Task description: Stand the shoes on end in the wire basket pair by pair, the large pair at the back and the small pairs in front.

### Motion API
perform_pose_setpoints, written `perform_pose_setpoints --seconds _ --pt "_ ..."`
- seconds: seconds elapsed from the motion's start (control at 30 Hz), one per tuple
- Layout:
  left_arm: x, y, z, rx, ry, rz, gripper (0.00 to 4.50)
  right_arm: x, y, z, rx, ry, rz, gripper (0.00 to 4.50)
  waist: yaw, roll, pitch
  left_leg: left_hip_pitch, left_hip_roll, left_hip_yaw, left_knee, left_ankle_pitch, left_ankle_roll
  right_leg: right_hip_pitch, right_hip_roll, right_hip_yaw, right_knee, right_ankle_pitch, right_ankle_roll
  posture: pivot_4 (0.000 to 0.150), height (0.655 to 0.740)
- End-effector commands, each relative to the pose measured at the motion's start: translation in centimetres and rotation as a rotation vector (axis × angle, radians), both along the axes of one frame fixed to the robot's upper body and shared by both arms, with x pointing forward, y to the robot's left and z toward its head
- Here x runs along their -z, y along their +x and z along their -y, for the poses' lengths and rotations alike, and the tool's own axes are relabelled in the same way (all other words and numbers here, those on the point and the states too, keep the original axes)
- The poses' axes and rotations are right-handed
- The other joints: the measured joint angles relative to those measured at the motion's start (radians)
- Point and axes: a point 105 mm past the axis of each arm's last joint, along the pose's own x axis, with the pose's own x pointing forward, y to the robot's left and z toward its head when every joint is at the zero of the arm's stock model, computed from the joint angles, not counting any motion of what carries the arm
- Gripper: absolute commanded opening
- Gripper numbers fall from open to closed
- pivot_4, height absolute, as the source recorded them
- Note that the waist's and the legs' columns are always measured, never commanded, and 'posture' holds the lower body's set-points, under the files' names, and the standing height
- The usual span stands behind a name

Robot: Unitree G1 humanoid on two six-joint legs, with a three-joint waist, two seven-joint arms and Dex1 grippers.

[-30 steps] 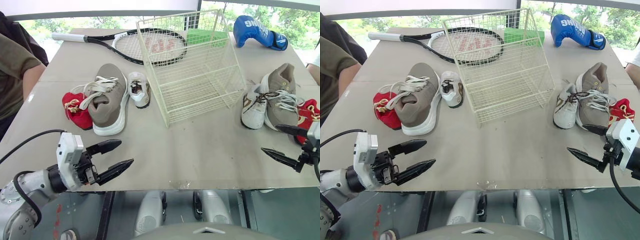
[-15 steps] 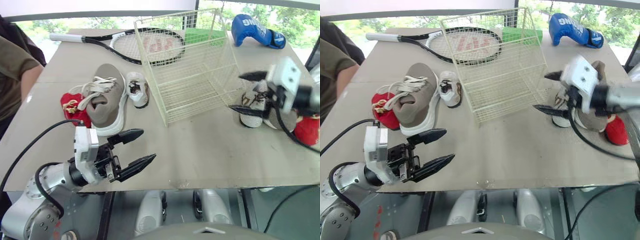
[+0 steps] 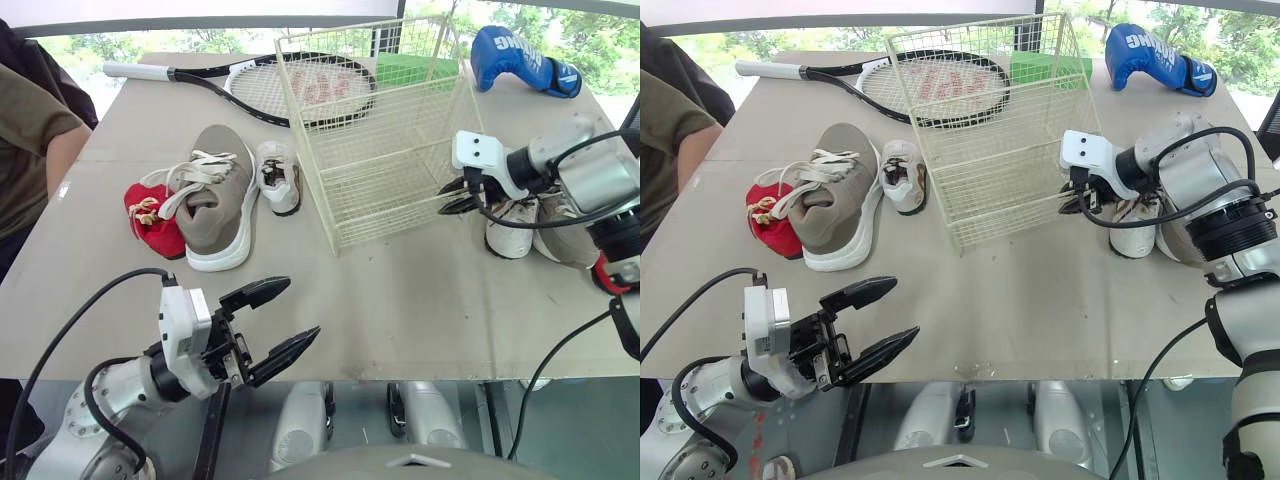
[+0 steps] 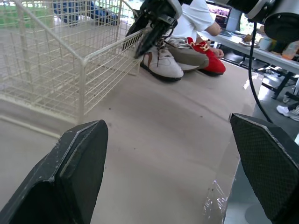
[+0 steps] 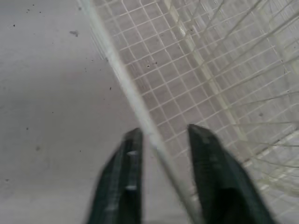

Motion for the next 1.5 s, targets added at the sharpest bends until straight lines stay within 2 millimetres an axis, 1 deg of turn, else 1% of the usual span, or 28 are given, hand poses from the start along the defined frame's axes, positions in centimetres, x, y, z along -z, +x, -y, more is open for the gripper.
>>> perform_pose_setpoints --seconds 0.03,0.13,0.2,0.23,0.37,0.53,0.73,0.83,1.13,1.3,1.5 --pt "-0.6 -0.4 0.7 0.004 -0.001 0.059 4.5 -1.6 -0.8 -0.4 0.011 0.046 -0.007 0.11 0.0 0.001 0.001 0.0 0.0 -0.001 0.0 0.0 0.0 0.0 0.0 0.0 0.0 0.0 0.0 0.15 0.74" --pt "-0.2 -0.3 0.8 -0.012 -0.004 0.063 4.5 -2.4 -2.4 -1.7 0.05 0.112 -0.039 0.11 0.001 0.001 0.001 -0.006 0.0 -0.002 0.002 0.0 0.0 -0.004 -0.001 -0.002 0.001 0.0 0.0 0.15 0.74" --pt "-0.1 -0.2 0.8 -0.016 -0.003 0.067 4.5 -2.6 -3.6 -2.5 0.104 0.162 -0.071 0.11 -0.001 0.002 0.001 -0.01 -0.001 -0.003 0.003 0.0 0.0 -0.009 -0.002 -0.002 0.002 0.001 0.0 0.15 0.74" --pt "-0.1 -0.2 0.8 -0.018 -0.002 0.071 4.5 -2.4 -4.1 -2.8 0.117 0.168 -0.06 0.11 -0.002 0.002 0.001 -0.01 -0.001 -0.003 0.003 0.0 0.0 -0.009 -0.003 -0.002 0.002 0.001 0.0 0.15 0.74" --pt "0.0 0.1 0.9 -0.021 -0.004 0.077 4.5 -1.9 -6.1 -3.3 0.124 0.177 -0.048 0.11 -0.003 0.002 0.001 -0.011 -0.001 -0.004 0.002 0.0 0.0 -0.009 -0.003 -0.004 0.002 0.0 0.0 0.15 0.74" --pt "-0.1 0.5 0.8 -0.022 0.001 0.081 4.5 -0.9 -7.3 -3.3 0.099 0.135 -0.053 0.11 -0.004 0.002 0.001 -0.011 -0.001 -0.004 0.002 0.0 0.0 -0.009 -0.002 -0.004 0.002 0.0 0.0 0.15 0.74" --pt "0.0 0.9 0.2 -0.041 0.016 0.084 4.5 0.0 -7.2 -3.4 0.079 0.123 -0.026 0.11 -0.005 0.002 0.001 -0.01 -0.001 -0.004 0.003 0.0 0.0 -0.009 0.0 -0.004 0.003 0.001 0.0 0.15 0.74" --pt "0.2 0.9 -0.3 -0.062 0.031 0.08 4.5 0.7 -6.9 -2.4 0.066 0.086 0.001 0.11 -0.005 0.001 0.001 -0.01 -0.001 -0.004 0.003 0.0 0.0 -0.009 0.0 -0.003 0.003 0.001 0.0 0.15 0.74" --pt "0.2 0.9 -1.4 -0.099 0.052 0.078 4.5 0.5 -6.2 -0.9 0.003 0.05 0.045 0.11 -0.004 0.001 0.0 -0.01 -0.001 -0.004 0.005 0.0 0.0 -0.007 0.0 -0.003 0.003 0.001 0.001 0.15 0.74" --pt "0.1 1.0 -2.2 -0.137 0.059 0.079 4.5 0.4 -6.4 -0.9 -0.067 0.039 0.075 0.11 -0.004 0.001 0.0 -0.009 -0.001 -0.004 0.005 0.0 0.0 -0.007 0.0 -0.003 0.003 0.001 0.001 0.15 0.74" --pt "0.2 1.2 -3.2 -0.186 0.054 0.073 4.5 0.4 -6.3 -1.3 -0.112 0.043 0.109 0.11 -0.004 0.001 0.0 -0.009 -0.001 -0.004 0.005 0.0 0.0 -0.007 0.0 -0.002 0.003 0.001 0.001 0.15 0.74"
